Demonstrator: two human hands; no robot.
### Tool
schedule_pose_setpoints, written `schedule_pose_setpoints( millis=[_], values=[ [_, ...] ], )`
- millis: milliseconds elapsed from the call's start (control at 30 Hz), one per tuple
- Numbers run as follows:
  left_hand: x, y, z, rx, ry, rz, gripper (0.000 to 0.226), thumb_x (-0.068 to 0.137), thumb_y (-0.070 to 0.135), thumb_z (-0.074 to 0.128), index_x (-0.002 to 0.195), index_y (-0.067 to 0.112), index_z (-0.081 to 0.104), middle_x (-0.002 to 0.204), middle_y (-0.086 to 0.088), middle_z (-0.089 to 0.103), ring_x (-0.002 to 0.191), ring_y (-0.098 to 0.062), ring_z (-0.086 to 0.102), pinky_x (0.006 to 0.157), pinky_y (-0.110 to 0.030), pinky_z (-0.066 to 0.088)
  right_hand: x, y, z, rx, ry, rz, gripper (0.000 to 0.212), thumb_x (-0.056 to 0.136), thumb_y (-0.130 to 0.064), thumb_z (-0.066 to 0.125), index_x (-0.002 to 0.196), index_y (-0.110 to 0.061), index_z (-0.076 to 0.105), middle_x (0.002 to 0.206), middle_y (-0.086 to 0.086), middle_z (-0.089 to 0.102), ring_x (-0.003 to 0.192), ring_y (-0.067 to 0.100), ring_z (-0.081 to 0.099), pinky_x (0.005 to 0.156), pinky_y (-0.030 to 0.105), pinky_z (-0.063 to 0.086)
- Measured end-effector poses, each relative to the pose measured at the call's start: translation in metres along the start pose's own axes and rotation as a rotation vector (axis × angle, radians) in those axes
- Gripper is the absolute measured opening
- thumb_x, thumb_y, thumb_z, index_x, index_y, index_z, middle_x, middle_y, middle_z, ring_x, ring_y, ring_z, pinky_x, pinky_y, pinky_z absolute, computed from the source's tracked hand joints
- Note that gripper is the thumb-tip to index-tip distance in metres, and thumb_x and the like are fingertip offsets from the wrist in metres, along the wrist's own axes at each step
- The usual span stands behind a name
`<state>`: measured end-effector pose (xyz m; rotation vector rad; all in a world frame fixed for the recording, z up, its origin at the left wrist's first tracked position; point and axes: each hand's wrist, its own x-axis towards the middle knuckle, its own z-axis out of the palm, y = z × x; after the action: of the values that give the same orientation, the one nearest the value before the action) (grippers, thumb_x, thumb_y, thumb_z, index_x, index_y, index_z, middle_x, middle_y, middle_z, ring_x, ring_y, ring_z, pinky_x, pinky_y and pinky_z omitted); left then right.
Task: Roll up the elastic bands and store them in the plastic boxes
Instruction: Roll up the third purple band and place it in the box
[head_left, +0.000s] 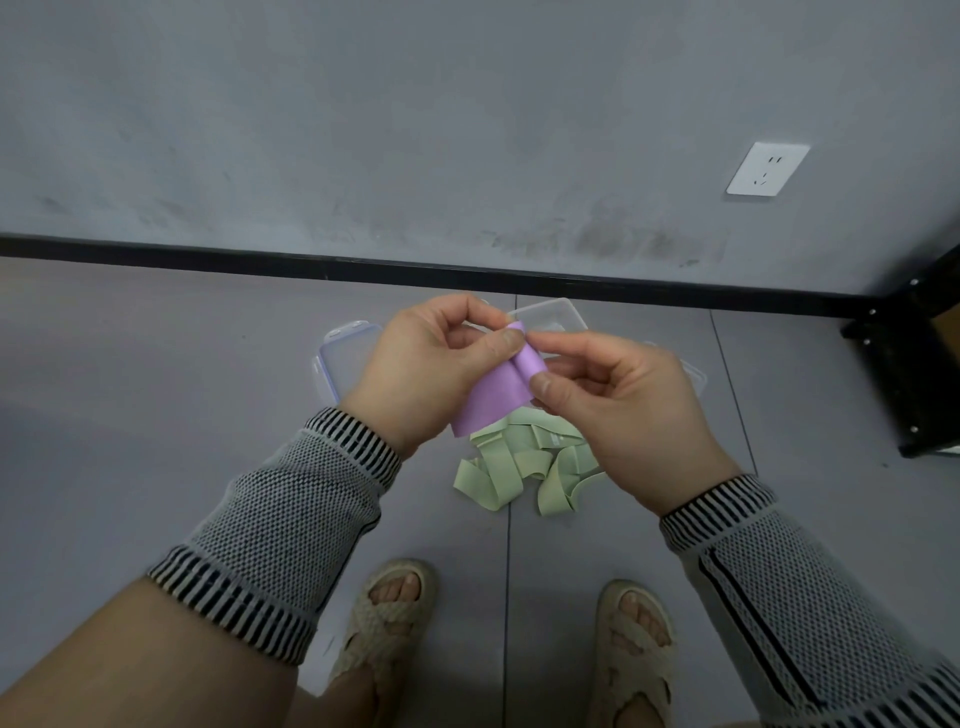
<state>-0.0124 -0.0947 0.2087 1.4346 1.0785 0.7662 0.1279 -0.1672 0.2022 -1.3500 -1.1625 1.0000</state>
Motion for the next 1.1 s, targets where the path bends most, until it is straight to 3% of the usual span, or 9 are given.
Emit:
schedule_pose_setpoints(
  millis=[133, 233, 333, 433, 633, 867, 967, 1100],
  values=[
    [0.0004, 0.0015, -0.0029, -0.054, -0.013, -0.028, 0.008, 0.084, 0.015, 0.067, 0.087, 0.007, 0.066, 0.079, -0.012, 0.072, 0.069, -0.014, 0.064, 0.065, -0.028, 0.052, -0.0006, 0.0001, 0.0001, -0.004, -0.018, -0.007, 0.032, 0.085, 0.003, 0.063, 0.106, -0.02, 0.068, 0.092, 0.012, 0.073, 0.087, 0.027, 0.069, 0.082, 0.037, 0.057],
    [0.0012, 0.0022, -0.0058, -0.092, -0.014, -0.044, 0.004, 0.085, 0.011, 0.065, 0.086, 0.008, 0.064, 0.085, -0.019, 0.071, 0.072, -0.019, 0.063, 0.067, -0.03, 0.051, -0.0009, -0.0006, -0.0017, -0.001, -0.05, -0.001, 0.035, 0.087, 0.001, 0.06, 0.106, -0.028, 0.065, 0.093, 0.004, 0.074, 0.086, 0.017, 0.07, 0.082, 0.03, 0.056],
    [0.0006, 0.002, -0.0068, -0.099, -0.043, -0.036, 0.005, 0.086, 0.007, 0.064, 0.083, 0.011, 0.062, 0.074, -0.009, 0.071, 0.068, -0.016, 0.063, 0.064, -0.027, 0.051, -0.0006, 0.0005, -0.0015, -0.009, -0.043, 0.023, 0.036, 0.089, -0.003, 0.059, 0.106, -0.035, 0.061, 0.091, 0.0, 0.074, 0.08, 0.01, 0.069, 0.081, 0.027, 0.056],
    [-0.0006, 0.0022, -0.0069, -0.097, -0.076, -0.019, 0.009, 0.086, 0.003, 0.062, 0.083, 0.011, 0.061, 0.066, 0.001, 0.07, 0.064, -0.011, 0.064, 0.061, -0.023, 0.052, -0.0006, 0.0014, 0.0012, -0.047, -0.054, 0.022, 0.038, 0.089, -0.004, 0.06, 0.105, -0.039, 0.061, 0.087, 0.005, 0.073, 0.077, 0.012, 0.068, 0.08, 0.029, 0.057],
    [-0.0011, 0.002, -0.0065, -0.107, -0.105, -0.016, 0.01, 0.087, 0.002, 0.06, 0.088, 0.011, 0.062, 0.071, -0.003, 0.072, 0.067, -0.015, 0.066, 0.064, -0.026, 0.053, 0.0012, 0.0, 0.0023, -0.003, -0.02, 0.031, 0.038, 0.086, 0.003, 0.062, 0.103, -0.03, 0.066, 0.086, 0.018, 0.072, 0.072, 0.014, 0.065, 0.075, 0.028, 0.057],
    [-0.0016, 0.0021, -0.0023, -0.117, -0.128, -0.013, 0.019, 0.083, 0.004, 0.066, 0.098, 0.016, 0.068, 0.091, -0.008, 0.074, 0.08, -0.014, 0.069, 0.073, -0.024, 0.056, 0.0013, 0.0031, 0.0052, 0.038, 0.069, 0.064, 0.034, 0.086, 0.003, 0.062, 0.113, -0.018, 0.066, 0.083, 0.013, 0.073, 0.078, 0.029, 0.07, 0.081, 0.042, 0.057],
    [-0.0002, 0.0009, -0.0041, -0.085, -0.083, -0.021, 0.018, 0.082, 0.005, 0.068, 0.09, 0.02, 0.07, 0.088, -0.009, 0.072, 0.077, -0.014, 0.067, 0.075, -0.028, 0.056, 0.0008, 0.0034, 0.0061, -0.007, 0.032, 0.074, 0.04, 0.085, 0.0, 0.064, 0.118, -0.022, 0.061, 0.08, 0.009, 0.073, 0.073, 0.018, 0.07, 0.078, 0.035, 0.058],
    [-0.0007, 0.0013, -0.007, -0.07, -0.095, -0.036, 0.019, 0.081, 0.003, 0.067, 0.087, 0.021, 0.07, 0.081, -0.008, 0.069, 0.073, -0.013, 0.063, 0.071, -0.027, 0.054, -0.0001, 0.0014, 0.0035, -0.128, -0.052, 0.049, 0.062, 0.079, -0.006, 0.072, 0.122, -0.043, 0.046, 0.082, -0.001, 0.073, 0.073, 0.008, 0.068, 0.071, 0.02, 0.052]
  ],
)
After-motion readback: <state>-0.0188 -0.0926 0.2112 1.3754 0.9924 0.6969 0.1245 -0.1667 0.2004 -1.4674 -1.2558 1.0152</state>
